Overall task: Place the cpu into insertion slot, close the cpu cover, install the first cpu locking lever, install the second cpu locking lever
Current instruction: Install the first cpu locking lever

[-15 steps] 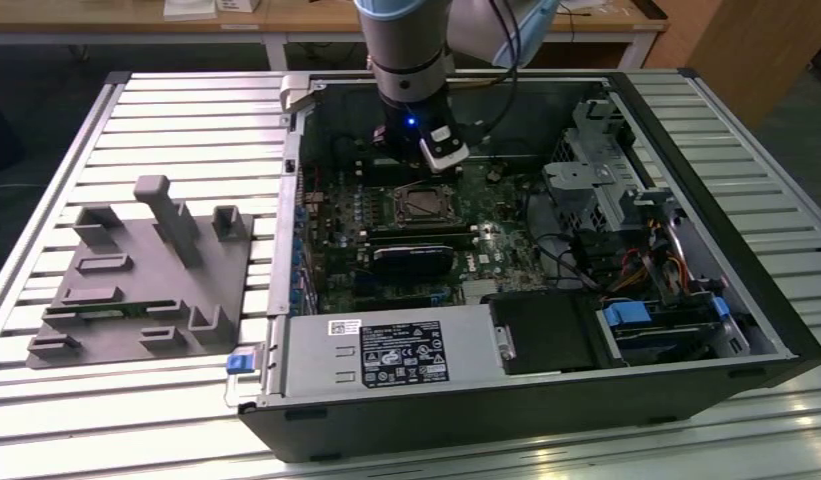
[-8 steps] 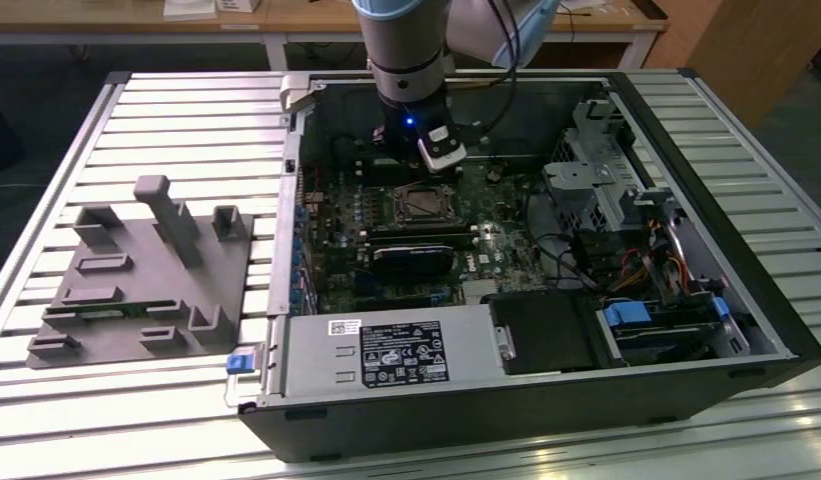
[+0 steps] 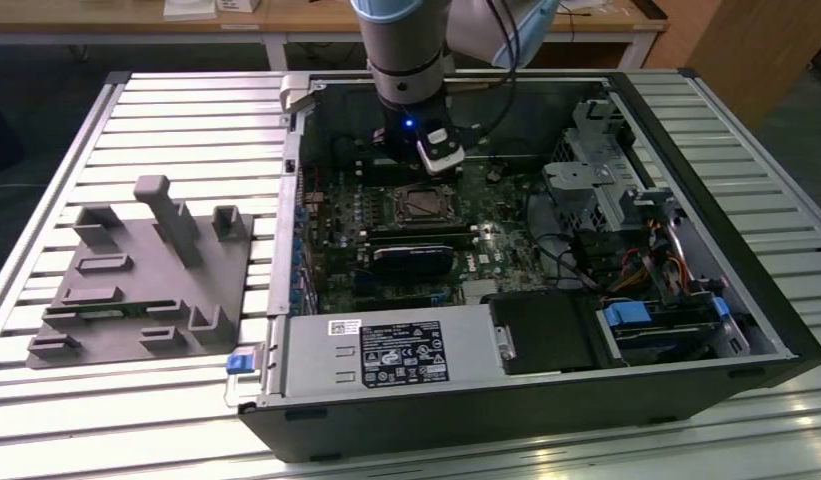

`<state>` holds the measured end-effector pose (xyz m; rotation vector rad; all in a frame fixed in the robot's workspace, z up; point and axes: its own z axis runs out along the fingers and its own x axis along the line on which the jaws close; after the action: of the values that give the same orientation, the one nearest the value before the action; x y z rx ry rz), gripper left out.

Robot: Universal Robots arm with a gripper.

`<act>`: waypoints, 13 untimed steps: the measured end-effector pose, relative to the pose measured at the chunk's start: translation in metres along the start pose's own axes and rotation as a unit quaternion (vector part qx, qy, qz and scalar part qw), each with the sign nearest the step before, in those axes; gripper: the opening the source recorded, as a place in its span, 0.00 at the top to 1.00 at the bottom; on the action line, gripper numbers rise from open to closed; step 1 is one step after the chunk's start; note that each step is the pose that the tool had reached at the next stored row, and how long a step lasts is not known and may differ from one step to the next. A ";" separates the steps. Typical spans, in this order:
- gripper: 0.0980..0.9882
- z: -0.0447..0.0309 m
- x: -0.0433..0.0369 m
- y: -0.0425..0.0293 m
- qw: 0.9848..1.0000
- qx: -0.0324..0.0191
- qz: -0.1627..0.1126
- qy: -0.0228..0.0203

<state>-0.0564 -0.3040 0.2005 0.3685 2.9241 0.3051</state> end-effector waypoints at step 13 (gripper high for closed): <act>0.99 0.0027 0.0009 0.0016 1.000 0.000 0.003 -0.001</act>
<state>-0.0564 -0.3018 0.1981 0.3783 2.9222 0.3041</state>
